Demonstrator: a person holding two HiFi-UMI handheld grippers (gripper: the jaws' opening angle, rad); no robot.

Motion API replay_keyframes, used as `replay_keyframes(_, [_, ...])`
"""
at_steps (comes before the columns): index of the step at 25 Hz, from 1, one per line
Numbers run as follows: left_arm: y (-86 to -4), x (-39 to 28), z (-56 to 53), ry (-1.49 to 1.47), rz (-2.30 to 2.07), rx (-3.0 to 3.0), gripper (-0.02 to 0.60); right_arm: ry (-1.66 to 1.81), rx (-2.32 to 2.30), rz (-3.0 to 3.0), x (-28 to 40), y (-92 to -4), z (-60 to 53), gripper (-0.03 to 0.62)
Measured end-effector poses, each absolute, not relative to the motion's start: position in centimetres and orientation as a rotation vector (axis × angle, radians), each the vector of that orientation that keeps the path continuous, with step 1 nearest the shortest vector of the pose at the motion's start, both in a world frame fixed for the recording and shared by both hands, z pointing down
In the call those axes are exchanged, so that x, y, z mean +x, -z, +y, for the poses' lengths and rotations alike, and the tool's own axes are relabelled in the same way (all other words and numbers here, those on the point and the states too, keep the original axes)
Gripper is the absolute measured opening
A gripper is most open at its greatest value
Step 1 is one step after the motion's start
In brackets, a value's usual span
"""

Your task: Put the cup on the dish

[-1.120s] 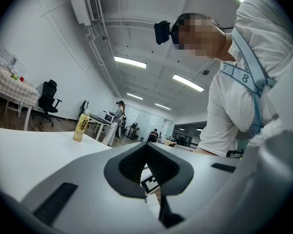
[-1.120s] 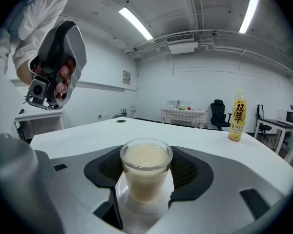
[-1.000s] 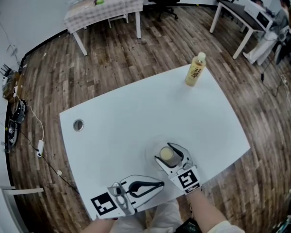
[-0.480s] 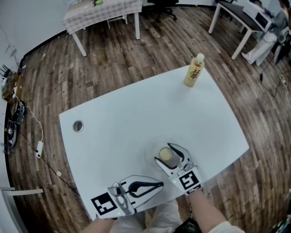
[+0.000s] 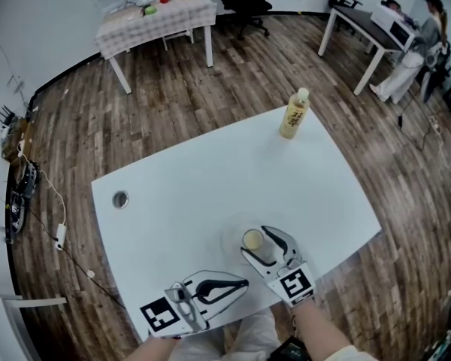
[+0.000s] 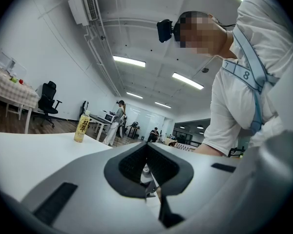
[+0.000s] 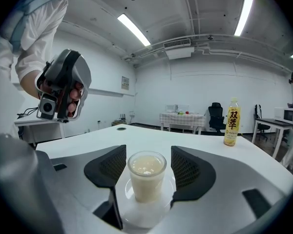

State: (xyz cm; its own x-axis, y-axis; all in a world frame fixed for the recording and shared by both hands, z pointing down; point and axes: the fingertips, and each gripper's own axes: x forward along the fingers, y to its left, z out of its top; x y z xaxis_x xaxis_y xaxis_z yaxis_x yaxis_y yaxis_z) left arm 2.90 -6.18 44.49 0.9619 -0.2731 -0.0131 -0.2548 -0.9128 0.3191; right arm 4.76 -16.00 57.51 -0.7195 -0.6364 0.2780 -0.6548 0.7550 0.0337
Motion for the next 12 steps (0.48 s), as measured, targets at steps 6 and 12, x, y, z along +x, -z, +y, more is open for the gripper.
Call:
replay_keyframes(6, [-44.4, 2.8, -6.0, 0.072, -0.389, 2.801, 0.002, -0.101, 1.037, -2.675, 5.3, -56.6, -14.9, 0.287])
replay_keyframes(12, [-43.8, 2.2, -5.2, 0.071, -0.374, 2.813, 0.002, -0.15, 1.103, -2.672, 5.9, -55.4, -13.8, 0.287])
